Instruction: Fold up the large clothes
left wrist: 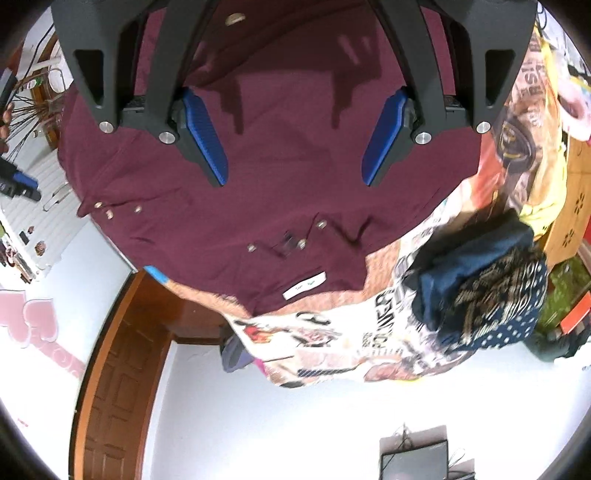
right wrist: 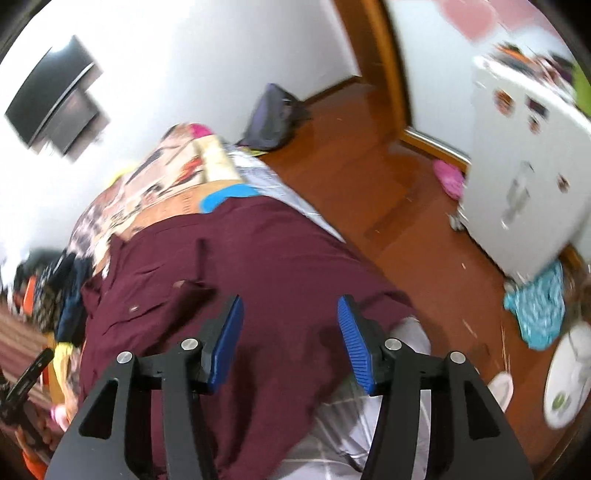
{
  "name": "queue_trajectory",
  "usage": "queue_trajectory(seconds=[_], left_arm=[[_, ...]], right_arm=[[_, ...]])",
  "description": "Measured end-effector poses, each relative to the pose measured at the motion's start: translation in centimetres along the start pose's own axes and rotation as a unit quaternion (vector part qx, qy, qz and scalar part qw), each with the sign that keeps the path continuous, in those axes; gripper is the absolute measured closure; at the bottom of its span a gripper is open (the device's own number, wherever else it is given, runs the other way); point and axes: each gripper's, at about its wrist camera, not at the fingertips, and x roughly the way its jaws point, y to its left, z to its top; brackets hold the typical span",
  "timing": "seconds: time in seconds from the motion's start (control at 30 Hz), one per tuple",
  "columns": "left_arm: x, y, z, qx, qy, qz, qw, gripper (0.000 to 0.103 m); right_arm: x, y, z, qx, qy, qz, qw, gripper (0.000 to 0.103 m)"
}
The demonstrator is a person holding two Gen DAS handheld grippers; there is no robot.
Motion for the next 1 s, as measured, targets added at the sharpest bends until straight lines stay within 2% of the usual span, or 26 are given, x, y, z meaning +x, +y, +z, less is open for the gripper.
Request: queue_trajectory(seconds=[0.13, 0.27, 0.43, 0.57, 0.6, 0.77, 0.9, 1.0], left_arm=[[0.5, -1.5, 0.6, 0.011, 0.000, -0.008, 0.9999, 0.029], [1.4, -2.4, 0.5, 0.014, 0.011, -0.014, 0.9997, 0.029], [1.8, -2.7, 0.4, 0.013, 0.017, -0.011, 0.9997, 0.029], [2.0, -2.2, 0.3, 0.009, 0.020, -0.003, 0.9998, 0.029], [2.1, -2.0, 0.3, 0.005, 0.021, 0.000, 0.9998, 0.029], [2.4, -1.1, 0.1, -0.020, 0.026, -0.002, 0.9995, 0.029], [2.5, -0.7, -0.2, -0.025, 0.029, 0.002, 0.9993, 0.029], [2.3, -0.4, -0.4, -0.023, 0.028, 0.006, 0.9993, 0.029]], right_arm=[[1.3, -3.3, -0.8, 0.065, 0.025, 0.025, 0.997, 0.054], [2.9, -4.8, -1.5, 0.110, 0.047, 0.036, 0.992, 0.054], [6.0, -7.1, -1.9, 0.173, 0.077, 0.068, 0.980, 0.054], [7.6, -8.0, -1.2, 0.195, 0.072, 0.086, 0.974, 0.054], [7.9, -8.3, -0.9, 0.199, 0.068, 0.085, 0.974, 0.051], [9.7, -9.3, 0.1, 0.225, 0.059, 0.088, 0.969, 0.054], [10.9, -9.2, 0.7, 0.235, 0.054, 0.077, 0.967, 0.061], [10.4, -8.1, 1.4, 0.215, 0.038, 0.059, 0.974, 0.083]])
